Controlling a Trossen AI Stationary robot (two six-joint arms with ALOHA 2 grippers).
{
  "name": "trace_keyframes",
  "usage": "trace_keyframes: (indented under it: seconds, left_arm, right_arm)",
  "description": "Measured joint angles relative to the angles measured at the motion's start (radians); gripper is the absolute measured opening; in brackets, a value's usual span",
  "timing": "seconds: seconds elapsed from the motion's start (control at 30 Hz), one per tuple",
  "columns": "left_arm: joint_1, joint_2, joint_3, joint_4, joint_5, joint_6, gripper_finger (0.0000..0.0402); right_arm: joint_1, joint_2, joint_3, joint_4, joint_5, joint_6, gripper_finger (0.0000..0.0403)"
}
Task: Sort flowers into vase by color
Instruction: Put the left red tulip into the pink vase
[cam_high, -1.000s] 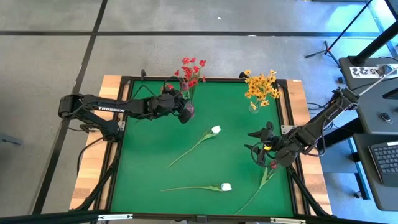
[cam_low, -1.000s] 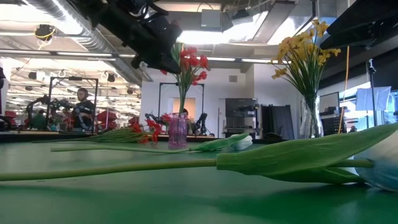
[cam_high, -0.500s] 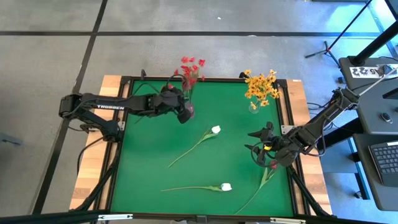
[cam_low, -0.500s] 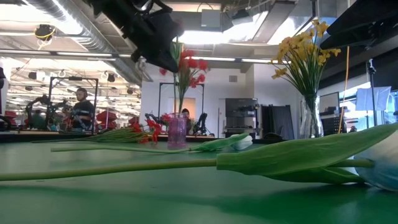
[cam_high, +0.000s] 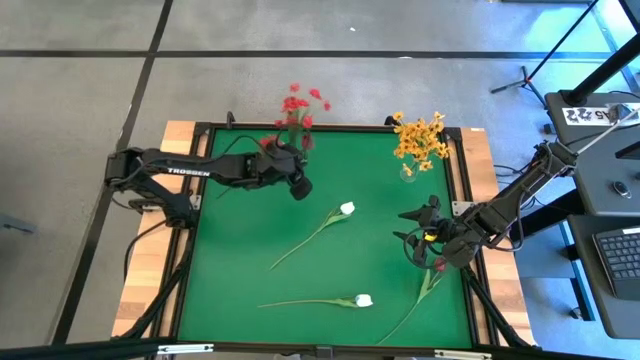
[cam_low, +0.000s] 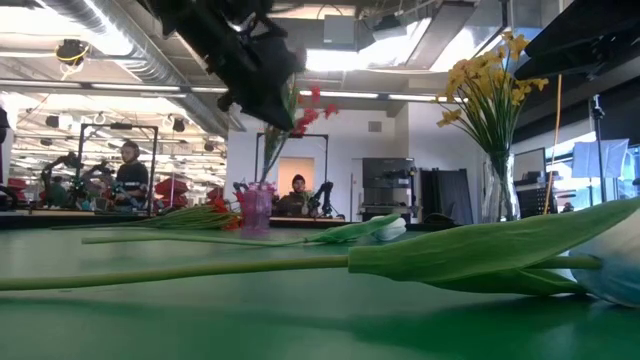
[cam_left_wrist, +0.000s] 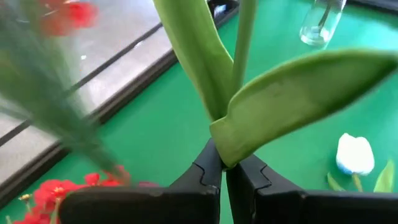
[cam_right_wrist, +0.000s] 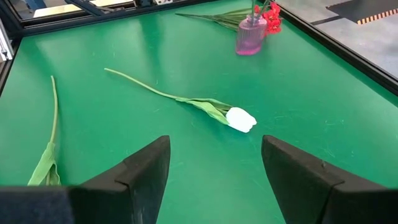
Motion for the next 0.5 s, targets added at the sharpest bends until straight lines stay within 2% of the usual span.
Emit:
trace_keyframes:
  seconds: [0.23, 0.5]
  left_arm:
    - [0.000, 0.028, 0.000, 0.020, -0.018, 0.000, 0.0003]
    - [0.001, -0.055, -0.003, 0.019, -0.059, -0.005, 0.0003]
  right_arm:
    - [0.000, 0.000, 0.000, -0.001, 0.000, 0.000, 0.0253]
    - [0.000, 0.000, 0.000, -0.004, 0.000, 0.000, 0.0253]
